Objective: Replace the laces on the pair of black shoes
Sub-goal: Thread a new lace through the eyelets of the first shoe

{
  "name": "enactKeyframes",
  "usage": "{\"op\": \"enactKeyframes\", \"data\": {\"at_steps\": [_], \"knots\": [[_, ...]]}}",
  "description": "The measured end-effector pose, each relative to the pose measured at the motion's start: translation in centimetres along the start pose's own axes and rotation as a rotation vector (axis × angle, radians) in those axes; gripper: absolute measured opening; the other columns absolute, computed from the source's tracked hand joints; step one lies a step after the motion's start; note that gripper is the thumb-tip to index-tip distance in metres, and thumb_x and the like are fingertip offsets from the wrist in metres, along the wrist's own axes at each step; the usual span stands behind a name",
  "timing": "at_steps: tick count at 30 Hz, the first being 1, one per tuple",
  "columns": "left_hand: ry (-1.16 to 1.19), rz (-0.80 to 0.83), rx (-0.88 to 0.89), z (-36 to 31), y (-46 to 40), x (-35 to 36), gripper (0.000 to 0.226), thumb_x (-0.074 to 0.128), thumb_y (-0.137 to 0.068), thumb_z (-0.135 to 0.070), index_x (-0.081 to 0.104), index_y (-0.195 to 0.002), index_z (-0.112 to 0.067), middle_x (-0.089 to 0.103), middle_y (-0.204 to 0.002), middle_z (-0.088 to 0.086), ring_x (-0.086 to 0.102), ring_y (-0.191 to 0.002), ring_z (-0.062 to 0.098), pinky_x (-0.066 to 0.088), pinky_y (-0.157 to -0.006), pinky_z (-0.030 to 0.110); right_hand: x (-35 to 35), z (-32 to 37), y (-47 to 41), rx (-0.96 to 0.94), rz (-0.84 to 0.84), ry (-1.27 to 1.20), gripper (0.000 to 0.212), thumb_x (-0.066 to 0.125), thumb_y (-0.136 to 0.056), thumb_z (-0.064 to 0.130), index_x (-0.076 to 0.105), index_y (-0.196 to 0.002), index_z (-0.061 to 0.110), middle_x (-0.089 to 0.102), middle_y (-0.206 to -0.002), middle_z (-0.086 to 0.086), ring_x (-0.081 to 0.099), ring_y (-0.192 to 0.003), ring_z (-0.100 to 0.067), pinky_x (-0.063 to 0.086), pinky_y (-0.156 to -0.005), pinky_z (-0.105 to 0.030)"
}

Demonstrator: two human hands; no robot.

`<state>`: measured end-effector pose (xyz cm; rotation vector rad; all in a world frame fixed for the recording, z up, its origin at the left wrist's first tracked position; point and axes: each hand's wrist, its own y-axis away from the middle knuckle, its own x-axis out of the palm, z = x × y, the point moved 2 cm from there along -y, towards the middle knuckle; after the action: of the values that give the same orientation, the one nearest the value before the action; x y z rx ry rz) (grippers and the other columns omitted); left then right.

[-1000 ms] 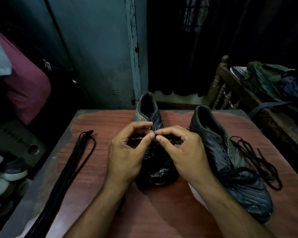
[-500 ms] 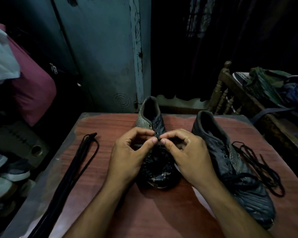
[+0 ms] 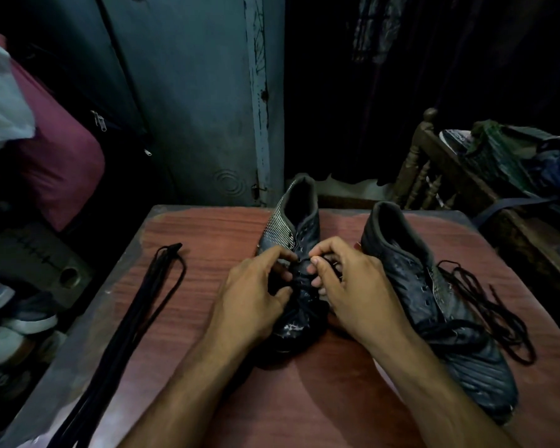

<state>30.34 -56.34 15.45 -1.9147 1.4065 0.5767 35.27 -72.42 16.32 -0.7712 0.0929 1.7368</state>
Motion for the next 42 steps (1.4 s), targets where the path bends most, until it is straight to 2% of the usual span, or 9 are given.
{"op": "enactKeyframes", "data": {"at_steps": [5,10,15,18,24,30,35,38,42], "knots": [[0.211,0.026,-0.038,-1.0,0.2,-0.3,0.034,0.087,-0.078,-0.022,0.065,-0.102,-0.033,0.075,-0.079,-0.019,0.069,-0.079,0.000,0.051,-0.078,0.019,-0.4,-0.1,-0.1,-0.005,-0.014,-0.026,0.010,0.060,-0.100,0.018,0.063,-0.098,0.028,0.072,-0.083,0.009,0.071,-0.077,-0.006,0.061,-0.070,-0.042],[0.497,0.137,-0.063,-1.5,0.5,-0.3,0.038,0.079,-0.088,-0.011,0.063,-0.118,-0.027,0.079,-0.095,-0.010,0.074,-0.097,0.006,0.056,-0.096,0.040,-0.6,0.0,-0.3,0.004,-0.053,-0.071,0.010,0.058,-0.101,0.016,0.063,-0.099,0.025,0.071,-0.081,0.008,0.071,-0.074,-0.008,0.061,-0.069,-0.042],[0.376,-0.016,0.014,0.1,-0.3,-0.9,0.053,0.064,-0.080,0.015,0.061,-0.113,-0.027,0.073,-0.104,-0.009,0.070,-0.100,0.006,0.056,-0.096,0.031,-0.7,0.9,0.0,0.013,-0.041,-0.152,0.012,0.057,-0.102,0.012,0.063,-0.100,0.022,0.070,-0.080,0.005,0.071,-0.068,-0.010,0.062,-0.059,-0.037],[0.163,-0.036,0.037,0.4,-0.4,-0.5,0.057,0.079,-0.076,-0.001,0.061,-0.119,-0.033,0.066,-0.114,-0.015,0.062,-0.108,-0.002,0.048,-0.098,0.018,-0.4,1.0,0.1,0.005,0.031,-0.117,0.011,0.058,-0.102,0.014,0.063,-0.099,0.023,0.071,-0.082,0.005,0.071,-0.065,-0.010,0.061,-0.054,-0.036],[0.044,-0.014,0.023,1.0,-0.5,0.6,0.055,0.088,-0.075,-0.033,0.065,-0.125,-0.025,0.053,-0.120,-0.012,0.055,-0.111,0.003,0.043,-0.100,0.017,-0.9,0.9,0.0,0.022,0.063,-0.030,0.009,0.058,-0.102,0.018,0.064,-0.099,0.023,0.071,-0.078,0.008,0.065,-0.052,-0.004,0.053,-0.046,-0.025],[0.045,0.045,-0.062,0.3,-0.1,0.6,0.057,0.066,-0.061,-0.071,0.070,-0.096,-0.026,0.049,-0.123,-0.012,0.051,-0.119,0.005,0.043,-0.103,0.024,-0.4,0.2,0.0,0.010,0.050,0.011,0.009,0.062,-0.099,0.024,0.063,-0.096,0.031,0.072,-0.079,0.013,0.070,-0.069,-0.006,0.059,-0.063,-0.039],[0.058,0.100,-0.059,0.6,-0.4,0.7,0.017,0.063,-0.072,-0.029,0.062,-0.089,-0.026,0.050,-0.123,-0.012,0.049,-0.120,0.010,0.035,-0.105,0.021,-0.2,0.0,0.0,0.028,0.050,-0.002,0.011,0.063,-0.098,0.019,0.066,-0.095,0.029,0.073,-0.077,0.011,0.070,-0.066,-0.003,0.051,-0.058,-0.026],[0.025,0.082,-0.046,0.9,-0.4,0.9,0.027,0.065,-0.077,-0.002,0.060,-0.087,-0.025,0.053,-0.120,-0.012,0.048,-0.117,0.013,0.030,-0.097,0.013,0.0,0.1,0.0,0.017,0.059,0.030,0.010,0.065,-0.097,0.019,0.067,-0.093,0.027,0.071,-0.073,0.010,0.070,-0.066,-0.002,0.058,-0.064,-0.031],[0.085,0.058,-0.041,1.1,-0.5,0.8,0.027,0.068,-0.078,-0.002,0.062,-0.088,-0.026,0.056,-0.113,-0.013,0.051,-0.113,0.013,0.037,-0.100,0.024,-0.2,0.1,-0.3,-0.064,0.103,0.142,0.008,0.069,-0.093,0.020,0.070,-0.091,0.028,0.068,-0.083,0.013,0.065,-0.080,0.000,0.053,-0.075,-0.022]]}}
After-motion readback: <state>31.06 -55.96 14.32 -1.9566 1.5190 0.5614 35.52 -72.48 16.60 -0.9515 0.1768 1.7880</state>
